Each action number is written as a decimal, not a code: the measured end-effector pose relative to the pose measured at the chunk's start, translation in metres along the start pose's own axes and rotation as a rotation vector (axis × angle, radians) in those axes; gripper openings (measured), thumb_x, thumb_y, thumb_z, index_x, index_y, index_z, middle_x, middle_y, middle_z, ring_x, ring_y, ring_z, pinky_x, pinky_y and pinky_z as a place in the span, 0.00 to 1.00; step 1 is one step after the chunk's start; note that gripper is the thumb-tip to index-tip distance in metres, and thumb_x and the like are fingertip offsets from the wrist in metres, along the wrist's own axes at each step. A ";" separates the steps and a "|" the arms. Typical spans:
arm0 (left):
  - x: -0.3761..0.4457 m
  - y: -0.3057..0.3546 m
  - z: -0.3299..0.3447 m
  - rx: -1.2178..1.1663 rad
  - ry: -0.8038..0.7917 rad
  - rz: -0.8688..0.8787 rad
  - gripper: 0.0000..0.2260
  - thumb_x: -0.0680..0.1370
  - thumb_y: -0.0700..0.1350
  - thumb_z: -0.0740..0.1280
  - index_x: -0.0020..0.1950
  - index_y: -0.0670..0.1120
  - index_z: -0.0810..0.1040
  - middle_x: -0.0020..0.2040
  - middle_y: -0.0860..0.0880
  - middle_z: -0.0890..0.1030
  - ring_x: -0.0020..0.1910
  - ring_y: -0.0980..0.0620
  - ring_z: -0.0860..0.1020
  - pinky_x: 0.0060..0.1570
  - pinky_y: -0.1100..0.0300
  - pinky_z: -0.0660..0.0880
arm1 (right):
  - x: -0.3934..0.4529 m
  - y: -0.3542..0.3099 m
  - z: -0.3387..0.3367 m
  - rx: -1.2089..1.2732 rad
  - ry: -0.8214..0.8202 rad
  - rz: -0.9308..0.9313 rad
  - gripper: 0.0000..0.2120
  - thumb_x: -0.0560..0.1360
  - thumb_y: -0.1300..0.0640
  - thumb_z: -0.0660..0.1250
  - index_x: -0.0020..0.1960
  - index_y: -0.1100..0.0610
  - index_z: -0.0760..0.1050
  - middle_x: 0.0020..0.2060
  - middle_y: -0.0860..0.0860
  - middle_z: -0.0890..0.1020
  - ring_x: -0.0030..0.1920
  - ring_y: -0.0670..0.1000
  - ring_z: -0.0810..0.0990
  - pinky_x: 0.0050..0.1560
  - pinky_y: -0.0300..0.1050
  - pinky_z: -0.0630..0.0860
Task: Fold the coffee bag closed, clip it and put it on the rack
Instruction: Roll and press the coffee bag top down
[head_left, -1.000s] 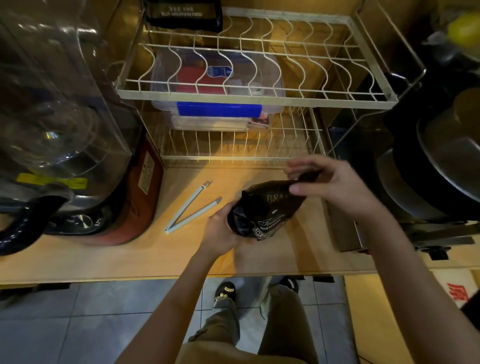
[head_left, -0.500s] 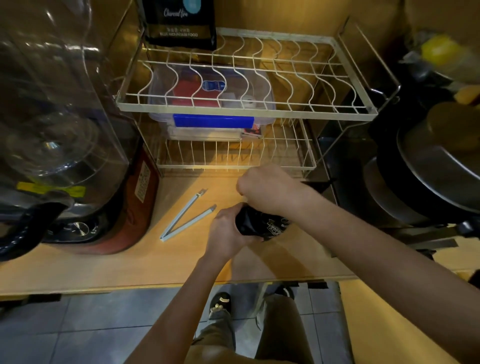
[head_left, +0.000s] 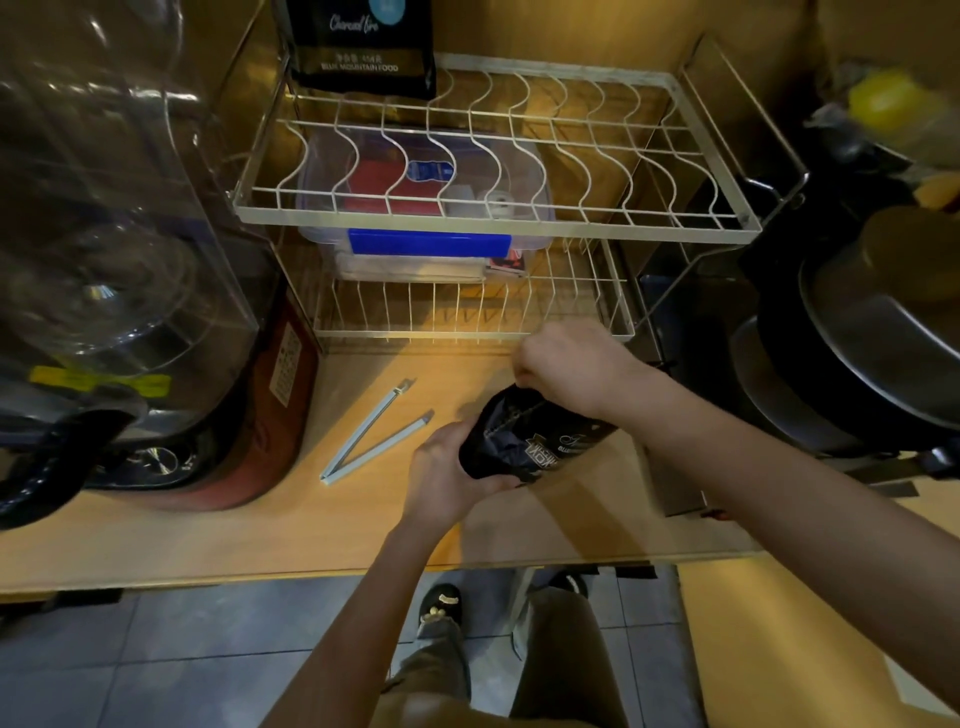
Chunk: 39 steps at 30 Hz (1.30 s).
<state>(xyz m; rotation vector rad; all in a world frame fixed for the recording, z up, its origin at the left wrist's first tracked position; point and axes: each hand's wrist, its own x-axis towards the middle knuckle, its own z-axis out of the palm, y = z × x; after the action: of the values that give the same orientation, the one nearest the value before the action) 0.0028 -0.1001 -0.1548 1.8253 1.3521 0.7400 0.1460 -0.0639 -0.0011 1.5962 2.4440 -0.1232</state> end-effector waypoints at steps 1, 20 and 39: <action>0.000 -0.001 0.001 -0.002 0.006 0.007 0.33 0.56 0.53 0.78 0.59 0.48 0.74 0.50 0.46 0.82 0.49 0.52 0.77 0.45 0.65 0.69 | -0.002 0.002 0.001 0.013 0.024 0.014 0.08 0.77 0.58 0.61 0.45 0.58 0.78 0.38 0.53 0.81 0.40 0.53 0.80 0.43 0.49 0.79; 0.004 0.030 0.004 -0.163 -0.114 0.098 0.40 0.65 0.51 0.75 0.70 0.48 0.57 0.67 0.46 0.69 0.66 0.51 0.67 0.64 0.48 0.68 | -0.001 0.013 0.005 0.102 -0.010 0.003 0.08 0.76 0.54 0.62 0.45 0.55 0.78 0.35 0.48 0.75 0.44 0.52 0.79 0.42 0.45 0.70; 0.008 0.016 0.003 -0.123 -0.154 0.167 0.30 0.71 0.50 0.69 0.68 0.48 0.60 0.65 0.45 0.72 0.62 0.52 0.70 0.61 0.61 0.67 | -0.039 0.014 0.022 -0.131 0.226 -0.405 0.03 0.67 0.57 0.73 0.37 0.50 0.83 0.37 0.47 0.83 0.46 0.52 0.81 0.59 0.46 0.66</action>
<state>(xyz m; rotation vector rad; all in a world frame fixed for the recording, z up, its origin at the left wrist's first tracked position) 0.0162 -0.0959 -0.1432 1.8708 1.0429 0.7349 0.1765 -0.0971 -0.0130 1.0980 2.8532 0.1591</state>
